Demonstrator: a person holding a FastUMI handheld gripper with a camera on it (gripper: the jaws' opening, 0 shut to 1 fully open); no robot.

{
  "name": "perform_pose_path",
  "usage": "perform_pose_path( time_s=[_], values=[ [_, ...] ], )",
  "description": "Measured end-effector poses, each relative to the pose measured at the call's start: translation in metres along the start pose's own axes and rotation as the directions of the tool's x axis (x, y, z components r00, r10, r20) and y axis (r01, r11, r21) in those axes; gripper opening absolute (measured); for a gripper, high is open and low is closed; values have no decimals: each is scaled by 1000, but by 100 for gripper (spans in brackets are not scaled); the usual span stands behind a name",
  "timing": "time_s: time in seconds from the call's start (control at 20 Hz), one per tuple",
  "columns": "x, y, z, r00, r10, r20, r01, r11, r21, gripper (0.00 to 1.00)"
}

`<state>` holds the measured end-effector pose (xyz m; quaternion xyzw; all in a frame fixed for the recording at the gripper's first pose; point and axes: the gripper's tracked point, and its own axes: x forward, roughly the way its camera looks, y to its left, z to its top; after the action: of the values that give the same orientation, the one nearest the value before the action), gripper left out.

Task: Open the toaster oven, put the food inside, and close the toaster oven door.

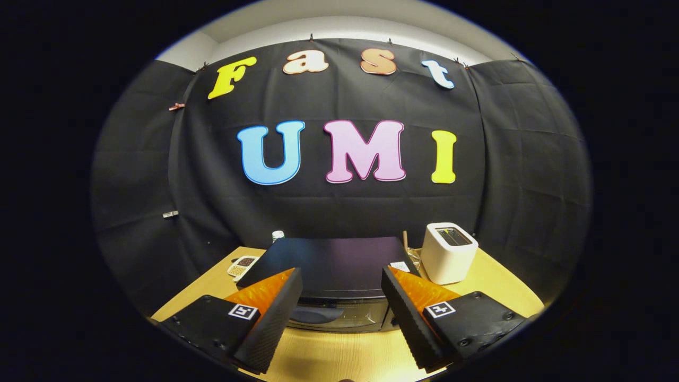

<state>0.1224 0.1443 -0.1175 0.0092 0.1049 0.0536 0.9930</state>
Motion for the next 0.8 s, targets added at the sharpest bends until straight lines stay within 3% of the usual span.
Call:
perform_pose_path(
  time_s=[0.2,0.45,0.8],
  values=[
    [23,28,-40,995,40,-89,-38,999,29,99],
    [44,47,-76,990,33,-138,-31,999,15,99],
    [56,51,-87,990,-7,-139,5,1000,-14,99]
  ],
)
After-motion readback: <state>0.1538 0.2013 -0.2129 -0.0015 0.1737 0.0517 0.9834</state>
